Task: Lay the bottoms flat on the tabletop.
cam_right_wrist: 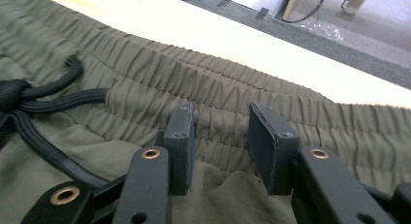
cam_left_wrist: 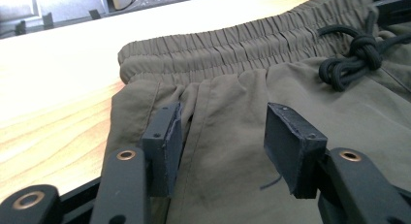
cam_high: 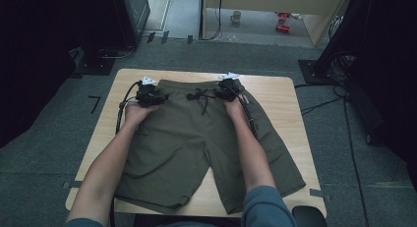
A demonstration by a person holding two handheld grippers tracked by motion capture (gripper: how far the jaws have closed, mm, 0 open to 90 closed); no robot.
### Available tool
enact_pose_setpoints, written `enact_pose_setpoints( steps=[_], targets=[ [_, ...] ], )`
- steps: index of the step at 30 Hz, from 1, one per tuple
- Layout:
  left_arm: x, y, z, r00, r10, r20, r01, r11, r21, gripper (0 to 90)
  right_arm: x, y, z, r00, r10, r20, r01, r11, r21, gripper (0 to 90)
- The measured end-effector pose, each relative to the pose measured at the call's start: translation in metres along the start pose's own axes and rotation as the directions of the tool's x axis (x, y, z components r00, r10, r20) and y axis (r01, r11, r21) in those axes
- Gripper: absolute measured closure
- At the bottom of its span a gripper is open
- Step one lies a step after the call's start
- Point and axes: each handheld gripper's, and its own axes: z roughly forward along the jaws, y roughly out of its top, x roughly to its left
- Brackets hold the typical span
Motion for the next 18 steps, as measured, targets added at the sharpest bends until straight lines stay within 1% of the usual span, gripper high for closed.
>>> enact_pose_setpoints(
  steps=[2,3,6,8,9,10,11,12,13,15,18],
  targets=[
    [0.002,-0.001,-0.001,0.9999,-0.009,0.007,0.009,0.9999,0.009,46.2,-0.003,0.000,0.002,0.9998,0.020,0.000,-0.020,1.000,0.001,61.6],
    [0.004,-0.001,-0.003,0.9999,-0.012,0.011,0.011,0.9998,0.016,45.6,-0.003,0.000,0.001,0.9998,0.022,-0.001,-0.022,1.000,0.000,60.3],
    [0.006,0.000,-0.008,0.9998,-0.016,0.010,0.016,0.9996,0.024,42.8,-0.004,0.003,-0.006,0.9999,0.015,-0.005,-0.015,1.000,0.009,51.4],
    [0.008,0.001,-0.013,0.9996,-0.020,0.017,0.020,0.9993,0.030,40.9,-0.009,0.004,-0.015,0.9989,0.034,-0.031,-0.034,0.999,0.006,46.3],
    [0.009,0.001,-0.016,0.9997,-0.018,0.014,0.018,0.9992,0.036,40.7,-0.013,0.005,-0.020,0.9970,0.053,-0.056,-0.052,0.998,0.019,43.2],
    [0.010,0.002,-0.019,0.9997,-0.018,0.014,0.017,0.9989,0.043,40.4,-0.016,0.005,-0.025,0.9953,0.062,-0.074,-0.060,0.998,0.025,41.5],
    [0.012,0.002,-0.021,0.9994,-0.027,0.021,0.026,0.9985,0.048,39.7,-0.018,0.004,-0.032,0.9957,0.054,-0.075,-0.053,0.998,0.015,40.3],
    [0.013,0.001,-0.023,0.9984,-0.042,0.038,0.040,0.9975,0.058,39.1,-0.020,0.002,-0.039,0.9970,0.041,-0.065,-0.041,0.999,0.000,39.7],
    [0.014,0.001,-0.025,0.9976,-0.047,0.050,0.043,0.9966,0.071,37.9,-0.023,0.000,-0.044,0.9977,0.034,-0.058,-0.035,0.999,-0.007,38.2],
    [0.014,-0.001,-0.029,0.9980,-0.039,0.050,0.034,0.9947,0.097,36.4,-0.030,-0.004,-0.054,0.9971,0.034,-0.068,-0.034,0.999,0.003,35.7],
    [0.014,-0.007,-0.036,0.9988,-0.011,0.047,0.007,0.9957,0.093,35.9,-0.038,-0.013,-0.068,0.9963,0.025,-0.082,-0.024,1.000,0.016,34.6]
  ],
)
